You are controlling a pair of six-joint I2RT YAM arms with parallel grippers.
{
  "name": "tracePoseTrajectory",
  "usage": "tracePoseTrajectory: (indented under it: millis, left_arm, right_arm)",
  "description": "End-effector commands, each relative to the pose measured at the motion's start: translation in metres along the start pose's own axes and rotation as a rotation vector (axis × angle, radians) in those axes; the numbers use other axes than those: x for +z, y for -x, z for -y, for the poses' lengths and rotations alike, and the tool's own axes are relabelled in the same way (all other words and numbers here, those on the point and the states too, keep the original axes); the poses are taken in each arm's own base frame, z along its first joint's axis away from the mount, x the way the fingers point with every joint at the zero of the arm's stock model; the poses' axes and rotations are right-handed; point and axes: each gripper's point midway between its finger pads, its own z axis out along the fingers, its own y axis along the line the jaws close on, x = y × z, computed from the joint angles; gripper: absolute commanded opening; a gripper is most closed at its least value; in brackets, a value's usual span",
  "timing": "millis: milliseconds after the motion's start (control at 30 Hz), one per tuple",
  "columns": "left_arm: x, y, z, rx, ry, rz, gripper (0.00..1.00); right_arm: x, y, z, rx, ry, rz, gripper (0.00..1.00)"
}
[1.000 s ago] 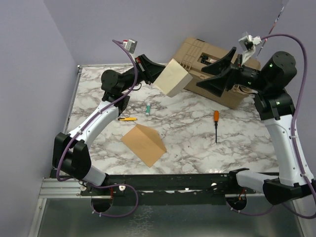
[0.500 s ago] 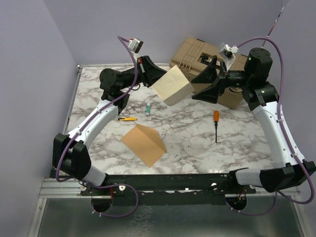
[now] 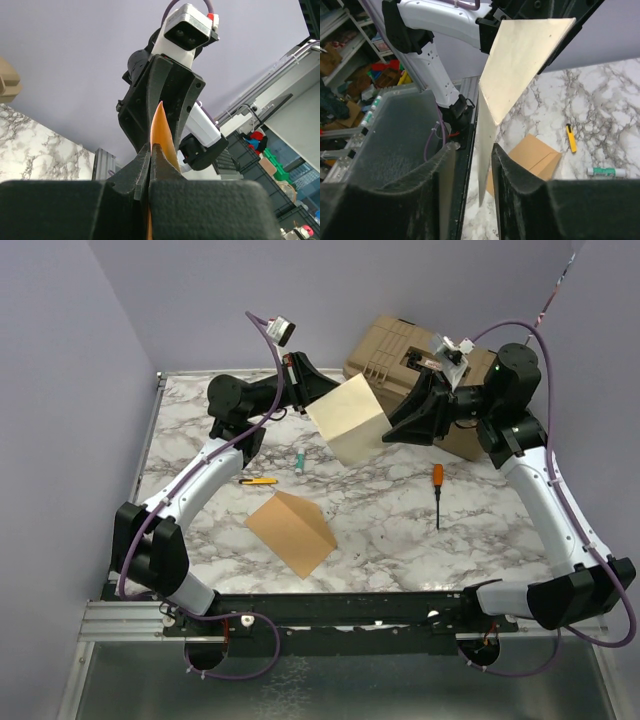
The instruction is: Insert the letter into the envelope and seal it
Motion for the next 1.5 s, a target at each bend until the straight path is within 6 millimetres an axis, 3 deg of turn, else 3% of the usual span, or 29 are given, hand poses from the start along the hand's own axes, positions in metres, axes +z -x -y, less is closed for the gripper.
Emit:
tracePoseTrajectory:
  millis: [0,167,233,267,300,367,400,567,633,767,967,1300,1467]
  left_arm:
    - [0.003,0.002,0.013,0.043,-0.041,-0.013,0.0]
    - [0.004,0.008,0.017,0.055,-0.044,0.015,0.0]
    - [0.004,0.009,0.018,0.069,-0.044,0.025,0.0]
    - [0.004,0.008,0.018,0.074,-0.043,0.027,0.05]
    - [0.003,0.008,0.017,0.08,-0.039,0.028,0.19]
    - [0.001,0.007,0.016,0.082,-0.035,0.03,0.57]
    - [0.0,0.006,0.015,0.078,-0.032,0.028,0.68]
    - [-0.008,-0.001,0.006,0.071,0.009,0.054,0.87]
    - [-0.017,-0.005,-0.008,0.072,0.068,0.076,0.93]
    - [-0.038,-0.008,-0.045,0.038,0.235,0.106,0.97]
    - [-0.059,-0.012,-0.059,0.015,0.317,0.113,0.98]
    - [-0.082,-0.001,-0.073,0.192,0.546,0.087,0.99]
    - [-0.083,0.012,-0.052,0.346,0.573,0.052,0.99]
  right_arm:
    - [0.001,0.007,-0.009,-0.019,0.05,0.004,0.28]
    - [0.002,0.006,-0.007,0.013,0.042,0.002,0.02]
    - [0.002,0.006,-0.005,0.017,0.028,0.006,0.01]
    - [0.002,0.008,-0.003,0.014,0.01,0.014,0.01]
    - [0.002,0.01,0.0,0.012,-0.015,0.024,0.0]
    - [0.002,0.015,0.006,0.004,-0.067,0.045,0.0]
    - [0.002,0.018,0.009,0.004,-0.096,0.058,0.01]
    - [-0.007,0.044,0.022,0.001,-0.312,0.184,0.0]
    - [-0.014,0.054,0.026,-0.001,-0.402,0.241,0.0]
    - [-0.031,0.07,0.036,0.022,-0.565,0.35,0.0]
    - [-0.057,0.078,0.06,0.081,-0.777,0.459,0.0]
    - [-0.041,0.029,0.073,0.187,-0.709,0.339,0.0]
    - [-0.024,0.005,0.07,0.212,-0.573,0.245,0.01]
